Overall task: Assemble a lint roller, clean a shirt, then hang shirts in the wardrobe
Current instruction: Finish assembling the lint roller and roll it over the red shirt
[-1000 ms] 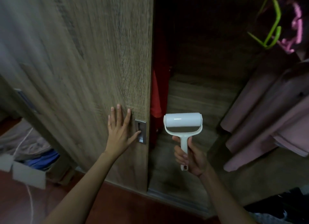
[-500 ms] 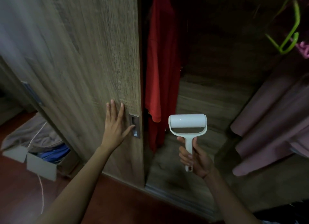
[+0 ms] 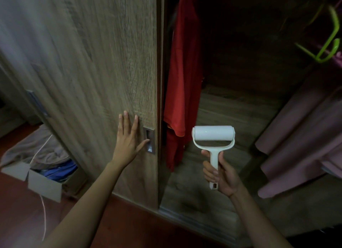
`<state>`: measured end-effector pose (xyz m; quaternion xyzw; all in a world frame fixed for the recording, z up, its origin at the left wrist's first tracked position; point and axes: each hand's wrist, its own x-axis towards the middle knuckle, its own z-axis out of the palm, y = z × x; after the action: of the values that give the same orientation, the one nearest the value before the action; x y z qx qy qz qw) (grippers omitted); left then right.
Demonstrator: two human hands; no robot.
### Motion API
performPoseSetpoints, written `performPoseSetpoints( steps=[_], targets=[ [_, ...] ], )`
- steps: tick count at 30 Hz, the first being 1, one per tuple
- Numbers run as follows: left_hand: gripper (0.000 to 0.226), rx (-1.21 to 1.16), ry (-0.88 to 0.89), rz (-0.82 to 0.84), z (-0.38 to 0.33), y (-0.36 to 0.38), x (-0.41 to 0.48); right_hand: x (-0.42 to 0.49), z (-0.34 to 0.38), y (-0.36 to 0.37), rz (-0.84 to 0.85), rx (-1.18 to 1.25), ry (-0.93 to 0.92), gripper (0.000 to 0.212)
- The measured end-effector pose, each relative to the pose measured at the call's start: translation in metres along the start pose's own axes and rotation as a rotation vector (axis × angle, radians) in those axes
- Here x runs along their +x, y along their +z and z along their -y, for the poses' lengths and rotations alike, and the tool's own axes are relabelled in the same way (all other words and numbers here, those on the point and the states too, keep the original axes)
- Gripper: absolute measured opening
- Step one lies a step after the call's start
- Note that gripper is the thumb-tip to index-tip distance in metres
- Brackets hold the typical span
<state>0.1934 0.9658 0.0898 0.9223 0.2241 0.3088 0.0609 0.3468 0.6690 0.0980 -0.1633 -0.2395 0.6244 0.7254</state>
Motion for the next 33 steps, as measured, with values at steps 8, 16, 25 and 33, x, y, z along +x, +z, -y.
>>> performPoseSetpoints(
  steps=[8,16,25,33],
  targets=[
    [0.068,-0.426,-0.043,-0.176,-0.077,-0.037,-0.010,-0.006,0.018,0.000,0.013,0.025,-0.033,0.053],
    [0.052,-0.568,0.074,-0.287,-0.165,-0.031,0.027,-0.007,0.040,0.000,0.031,0.024,-0.072,0.053],
    [0.053,-0.487,0.098,-0.307,-0.159,-0.027,0.046,0.003,0.049,0.007,0.017,-0.052,-0.030,0.050],
    [0.050,-0.663,0.035,-0.272,-0.153,-0.115,0.025,0.017,0.062,0.023,0.090,-0.018,0.049,0.049]
  ],
)
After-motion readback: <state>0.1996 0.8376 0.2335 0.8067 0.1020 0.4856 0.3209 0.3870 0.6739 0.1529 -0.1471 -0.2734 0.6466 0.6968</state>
